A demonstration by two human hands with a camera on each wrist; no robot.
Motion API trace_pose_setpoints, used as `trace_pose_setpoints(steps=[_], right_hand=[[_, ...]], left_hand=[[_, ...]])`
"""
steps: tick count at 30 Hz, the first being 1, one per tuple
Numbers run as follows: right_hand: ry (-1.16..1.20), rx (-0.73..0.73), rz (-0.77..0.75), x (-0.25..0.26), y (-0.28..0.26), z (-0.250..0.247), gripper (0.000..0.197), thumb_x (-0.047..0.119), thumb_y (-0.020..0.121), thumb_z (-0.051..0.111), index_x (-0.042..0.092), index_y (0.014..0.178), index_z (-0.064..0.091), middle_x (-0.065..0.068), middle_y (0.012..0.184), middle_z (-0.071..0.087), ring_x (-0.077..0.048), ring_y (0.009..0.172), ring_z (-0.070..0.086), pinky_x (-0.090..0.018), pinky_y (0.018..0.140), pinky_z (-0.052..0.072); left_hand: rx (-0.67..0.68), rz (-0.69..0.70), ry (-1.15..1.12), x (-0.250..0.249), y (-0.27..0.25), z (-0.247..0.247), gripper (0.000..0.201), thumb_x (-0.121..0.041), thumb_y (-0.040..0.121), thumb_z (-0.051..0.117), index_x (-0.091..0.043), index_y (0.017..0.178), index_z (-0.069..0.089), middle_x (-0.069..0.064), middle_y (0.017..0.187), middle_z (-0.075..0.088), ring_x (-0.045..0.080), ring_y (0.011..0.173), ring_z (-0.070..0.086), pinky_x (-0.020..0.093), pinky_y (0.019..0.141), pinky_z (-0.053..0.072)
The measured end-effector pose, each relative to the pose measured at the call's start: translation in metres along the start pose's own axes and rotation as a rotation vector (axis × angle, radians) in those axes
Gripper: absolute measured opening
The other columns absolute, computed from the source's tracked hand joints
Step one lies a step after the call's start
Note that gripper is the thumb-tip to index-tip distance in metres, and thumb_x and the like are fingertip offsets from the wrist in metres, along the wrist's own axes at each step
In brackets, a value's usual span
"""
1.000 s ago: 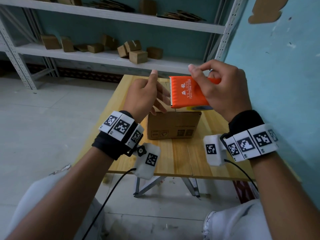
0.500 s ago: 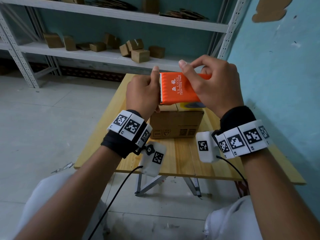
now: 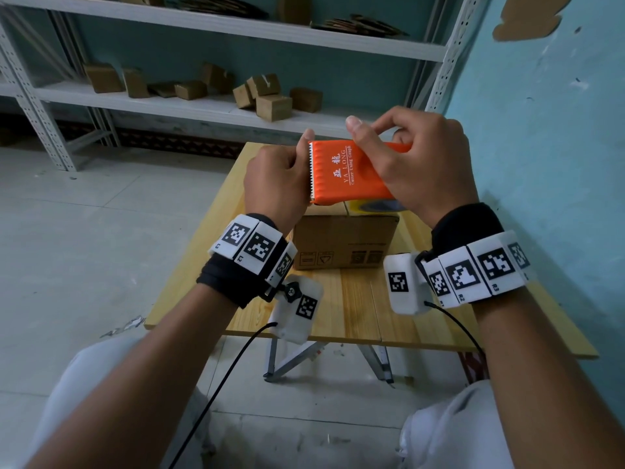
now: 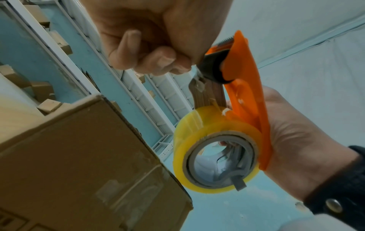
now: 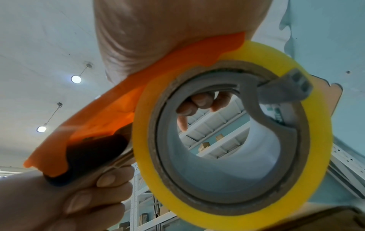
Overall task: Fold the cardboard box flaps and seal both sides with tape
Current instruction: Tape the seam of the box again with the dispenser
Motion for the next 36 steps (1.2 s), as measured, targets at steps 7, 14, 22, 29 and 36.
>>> trace_pose_setpoints(steps=[7, 14, 22, 29, 36], right_hand=[[-0.067, 0.006, -0.018, -0.001, 0.001, -0.007, 0.053, 0.077, 0.082, 0.047, 0.029, 0.085, 0.067, 0.004, 0.079, 0.069, -0.010, 0.072, 0.062, -0.029, 0.071, 0.054], [-0.132, 0.011, -0.021, -0.004, -0.001, -0.013, 0.057, 0.079, 0.081, 0.045, 0.027, 0.083, 0.067, 0.008, 0.074, 0.060, -0.009, 0.071, 0.059, -0.024, 0.067, 0.045], [-0.164, 0.046, -0.003, -0.010, -0.006, -0.015, 0.054, 0.077, 0.082, 0.048, 0.026, 0.082, 0.067, 0.009, 0.077, 0.058, -0.008, 0.073, 0.057, -0.022, 0.067, 0.040], [-0.180, 0.064, 0.008, -0.017, -0.005, -0.015, 0.061, 0.082, 0.078, 0.044, 0.025, 0.082, 0.067, 0.007, 0.078, 0.062, -0.011, 0.074, 0.059, -0.026, 0.069, 0.048], [-0.202, 0.071, 0.009, -0.020, -0.006, -0.016, 0.064, 0.082, 0.078, 0.043, 0.024, 0.080, 0.068, 0.006, 0.077, 0.063, -0.011, 0.072, 0.059, -0.025, 0.066, 0.045]], left_hand=[[-0.011, 0.063, 0.148, 0.001, 0.002, -0.002, 0.059, -0.042, 0.100, 0.043, -0.013, 0.048, 0.037, -0.005, 0.042, 0.036, 0.007, 0.035, 0.034, 0.016, 0.043, 0.024], [0.013, 0.082, 0.227, 0.000, 0.000, 0.001, 0.059, -0.042, 0.099, 0.043, -0.012, 0.049, 0.041, -0.003, 0.045, 0.043, 0.008, 0.039, 0.037, 0.015, 0.045, 0.028], [0.028, 0.103, 0.270, 0.003, -0.003, 0.006, 0.060, -0.045, 0.099, 0.042, -0.011, 0.050, 0.044, 0.008, 0.051, 0.052, 0.016, 0.047, 0.042, 0.029, 0.050, 0.033], [0.030, 0.120, 0.281, 0.003, -0.004, 0.008, 0.060, -0.045, 0.099, 0.043, -0.012, 0.049, 0.045, 0.010, 0.050, 0.052, 0.021, 0.047, 0.044, 0.035, 0.052, 0.039], [0.078, 0.113, 0.297, 0.002, -0.007, 0.011, 0.056, -0.042, 0.099, 0.043, -0.004, 0.060, 0.057, 0.003, 0.053, 0.055, 0.019, 0.052, 0.053, 0.026, 0.051, 0.039]])
Point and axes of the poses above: each hand's wrist, its own y-axis towards the middle knuckle, its own z-axis out of the palm, x = y × z, the point moved 4 cm from there along y, towards the middle knuckle
